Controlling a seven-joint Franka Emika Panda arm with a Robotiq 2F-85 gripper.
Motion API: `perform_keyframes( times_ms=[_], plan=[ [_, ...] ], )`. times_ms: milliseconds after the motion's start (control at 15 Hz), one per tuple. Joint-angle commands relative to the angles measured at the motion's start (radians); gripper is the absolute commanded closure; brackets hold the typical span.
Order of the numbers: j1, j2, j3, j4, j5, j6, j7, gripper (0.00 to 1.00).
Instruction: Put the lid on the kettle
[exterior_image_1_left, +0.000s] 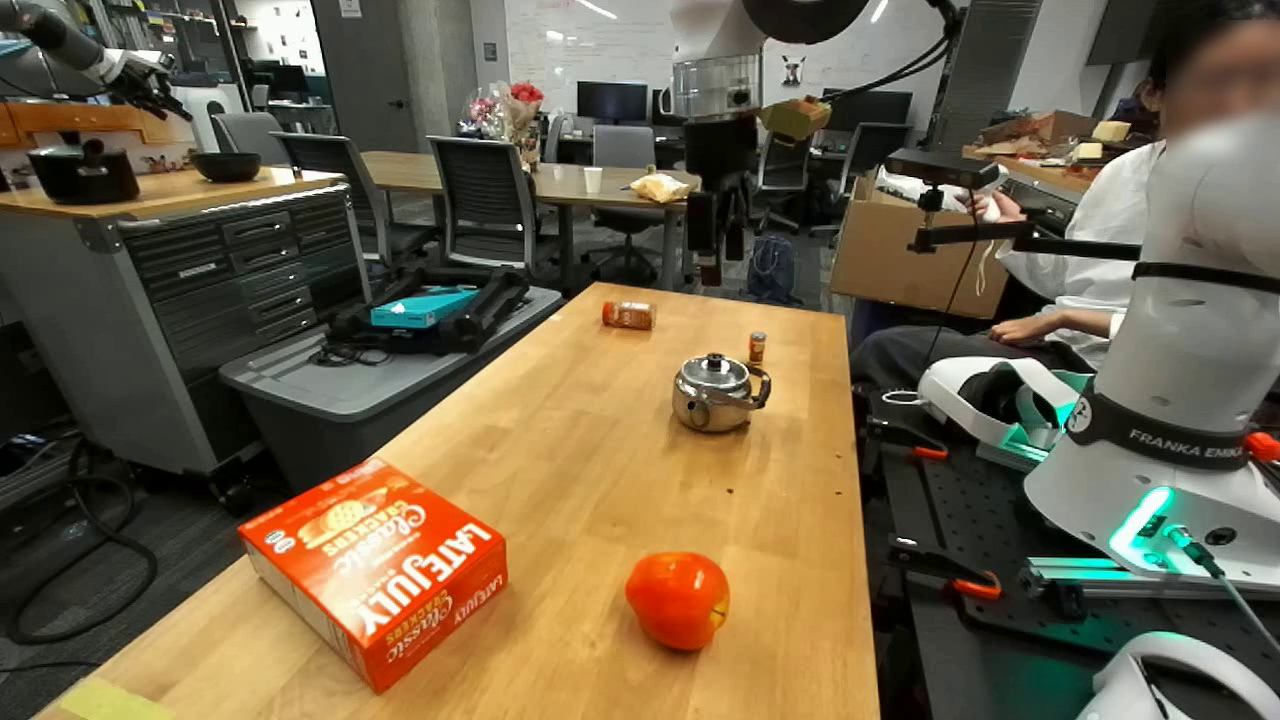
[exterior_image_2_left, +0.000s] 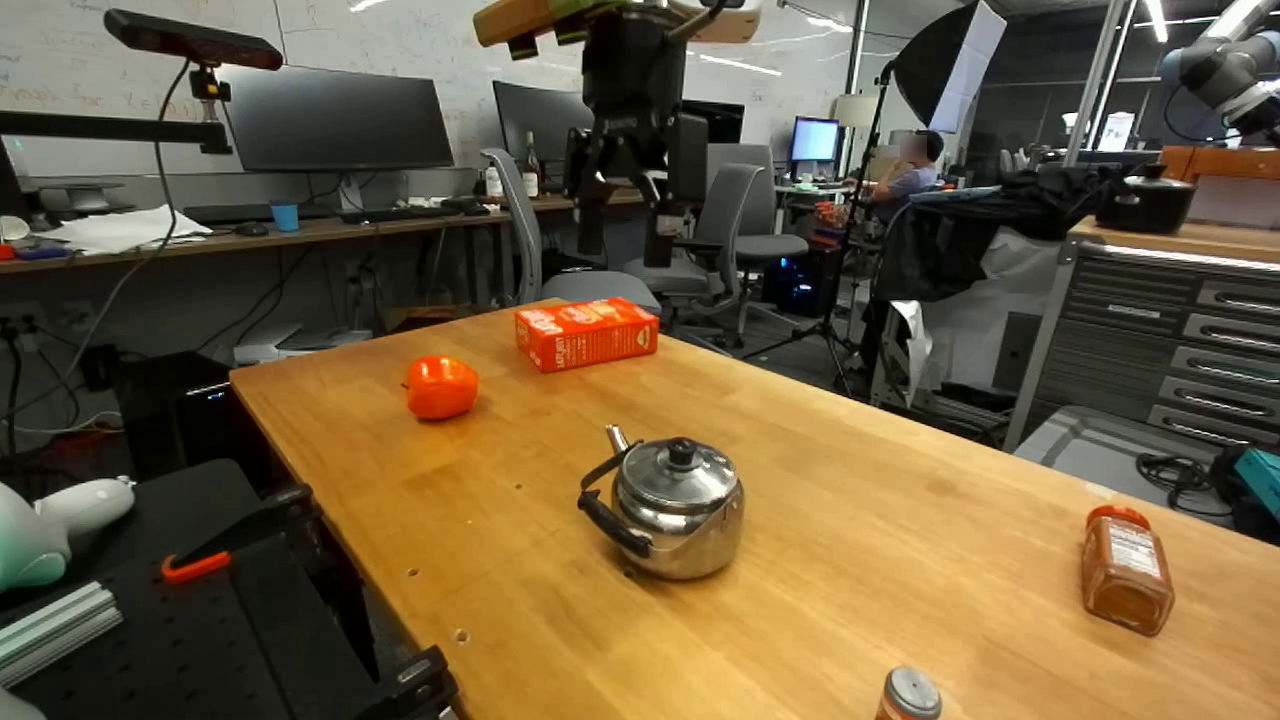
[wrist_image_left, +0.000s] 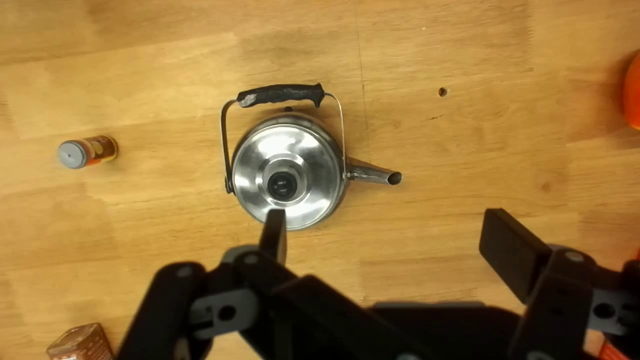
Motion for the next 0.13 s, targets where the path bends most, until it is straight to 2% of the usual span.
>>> perform_keyframes(
  times_ms=[0, 67],
  plan=[
    [0.0, 0.0, 0.0, 0.001, 0.0, -0.002, -0.001, 0.0],
    [0.0, 0.0, 0.0, 0.001, 0.0, -0.002, -0.001, 0.0]
  ],
)
